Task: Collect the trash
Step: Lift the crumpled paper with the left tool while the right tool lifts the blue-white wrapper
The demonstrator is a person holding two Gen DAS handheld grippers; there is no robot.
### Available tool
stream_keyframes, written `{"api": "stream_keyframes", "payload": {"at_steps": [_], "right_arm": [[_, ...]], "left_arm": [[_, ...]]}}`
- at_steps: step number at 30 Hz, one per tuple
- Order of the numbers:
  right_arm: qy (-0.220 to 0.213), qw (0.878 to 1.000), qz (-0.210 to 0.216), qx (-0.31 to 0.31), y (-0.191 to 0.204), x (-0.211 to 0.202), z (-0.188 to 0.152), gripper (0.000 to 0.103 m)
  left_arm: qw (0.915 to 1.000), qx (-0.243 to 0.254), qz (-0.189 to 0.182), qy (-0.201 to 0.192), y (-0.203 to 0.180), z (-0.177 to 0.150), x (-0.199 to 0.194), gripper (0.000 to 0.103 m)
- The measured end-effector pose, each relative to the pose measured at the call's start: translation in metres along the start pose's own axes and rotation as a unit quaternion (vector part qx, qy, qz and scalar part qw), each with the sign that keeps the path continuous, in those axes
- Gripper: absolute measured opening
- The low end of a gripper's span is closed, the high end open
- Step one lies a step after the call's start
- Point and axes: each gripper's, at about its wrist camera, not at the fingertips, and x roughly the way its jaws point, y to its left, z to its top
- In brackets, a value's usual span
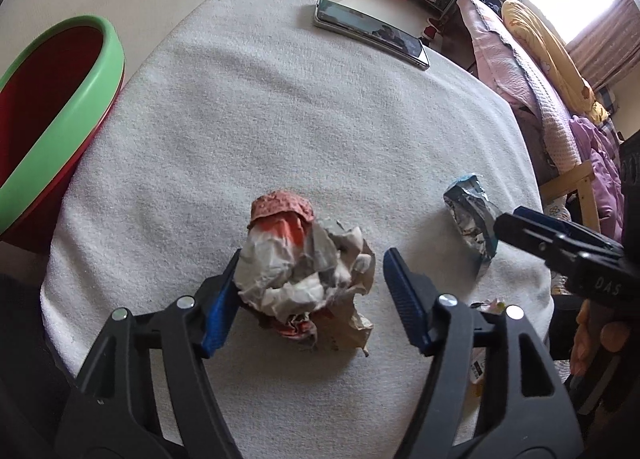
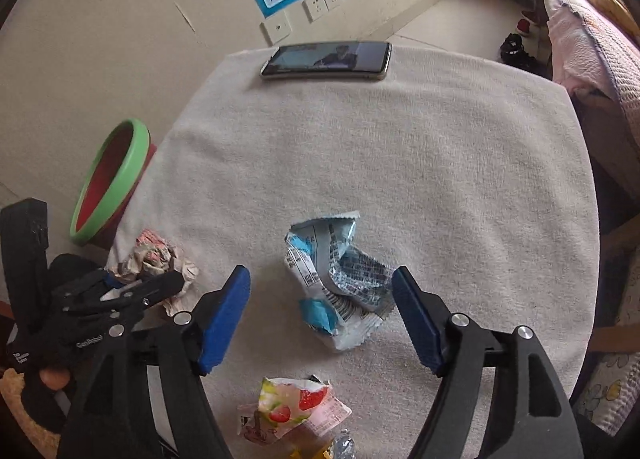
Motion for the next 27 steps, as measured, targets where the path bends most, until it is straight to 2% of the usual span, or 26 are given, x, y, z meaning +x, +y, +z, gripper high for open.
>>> {"api": "stream_keyframes", "payload": {"at_steps": [4,6,9,11,16,22,27], "right_arm": [[0.026,1.000,0.000,-0.013,0.005,0.014,-0.005,0.070],[0.029,0.999,-0.005,-0.025,0.008,0.017,-0.006,0.065],[0.027,0.999,-0.001,-0.027,0.008,0.016,-0.007,0.054],[0.028,0.999,0.007,-0.023,0.006,0.016,-0.007,0.041],[0.021,0.999,0.021,-0.031,0.012,0.011,-0.008,0.030],[-0.018,0.998,0.036,-0.043,0.024,-0.009,-0.004,0.029],[-0.057,0.997,0.054,-0.028,0.034,-0.031,0.000,0.029]], "left_arm": [[1.0000,0.004,0.000,-0.003,0.000,0.000,-0.001,0.065],[1.0000,0.006,0.000,-0.004,0.000,0.000,-0.001,0.054],[1.0000,0.004,-0.003,-0.004,0.002,-0.001,0.000,0.044],[1.0000,0.002,-0.006,-0.004,0.003,-0.001,-0.001,0.041],[0.9998,0.007,-0.005,-0.018,0.002,-0.001,-0.007,0.036],[0.9989,0.007,0.001,-0.047,0.004,0.004,-0.024,0.036],[0.9976,-0.001,0.010,-0.069,0.010,0.010,-0.039,0.036]]}}
